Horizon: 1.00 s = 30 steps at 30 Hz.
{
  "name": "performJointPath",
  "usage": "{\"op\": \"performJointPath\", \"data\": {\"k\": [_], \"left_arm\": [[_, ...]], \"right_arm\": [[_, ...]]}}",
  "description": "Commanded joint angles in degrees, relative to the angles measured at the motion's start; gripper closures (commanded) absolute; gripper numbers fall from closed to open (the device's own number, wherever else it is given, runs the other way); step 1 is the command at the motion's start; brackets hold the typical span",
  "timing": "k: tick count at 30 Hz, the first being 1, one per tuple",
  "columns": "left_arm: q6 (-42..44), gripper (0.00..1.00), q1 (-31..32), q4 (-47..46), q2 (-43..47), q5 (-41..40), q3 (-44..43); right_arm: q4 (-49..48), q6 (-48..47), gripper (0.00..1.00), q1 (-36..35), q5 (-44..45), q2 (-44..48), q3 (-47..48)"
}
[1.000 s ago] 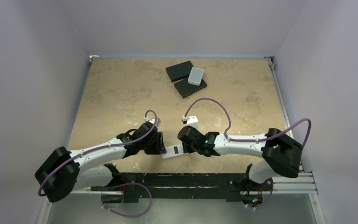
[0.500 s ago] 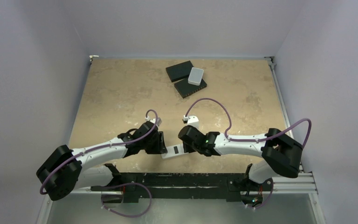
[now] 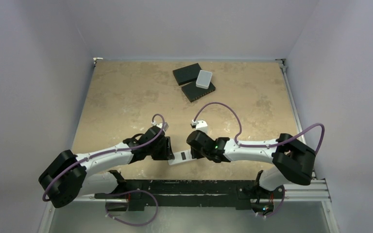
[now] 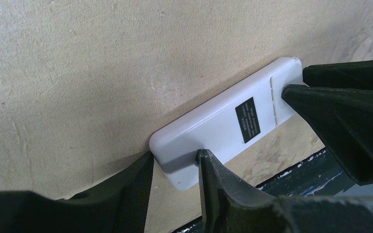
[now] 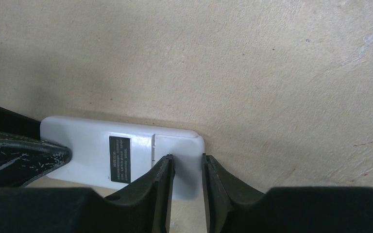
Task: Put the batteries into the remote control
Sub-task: Load the battery cover into the remote control.
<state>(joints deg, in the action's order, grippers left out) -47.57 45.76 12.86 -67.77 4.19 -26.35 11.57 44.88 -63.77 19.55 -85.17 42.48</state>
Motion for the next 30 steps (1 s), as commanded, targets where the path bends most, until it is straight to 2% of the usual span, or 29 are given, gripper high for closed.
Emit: {"op": "performJointPath", "data": {"k": [1, 9, 14, 30], "left_arm": [[-0.29, 0.63, -0.02, -3.19, -1.88, 0.29, 0.51], [-0.07, 0.63, 0.03, -3.74, -2.70, 0.56, 0.14], [0.09, 0.64, 0.02, -3.68, -2.69, 0.49, -0.01], [1.13, 0.63, 0.03, -2.54, -3.58, -1.26, -1.44]], "right_arm": [[-4.26, 0.51, 0.67, -0.48, -5.80, -1.42, -1.76], [-6.78, -0.01, 0.70, -1.33, -8.85, -1.75, -1.65], [-5.16, 0.11, 0.69, -1.45, -7.07, -1.63, -1.10], [6.85, -0.91, 0.47, -1.36, 3.89, 5.60, 1.48]]}}
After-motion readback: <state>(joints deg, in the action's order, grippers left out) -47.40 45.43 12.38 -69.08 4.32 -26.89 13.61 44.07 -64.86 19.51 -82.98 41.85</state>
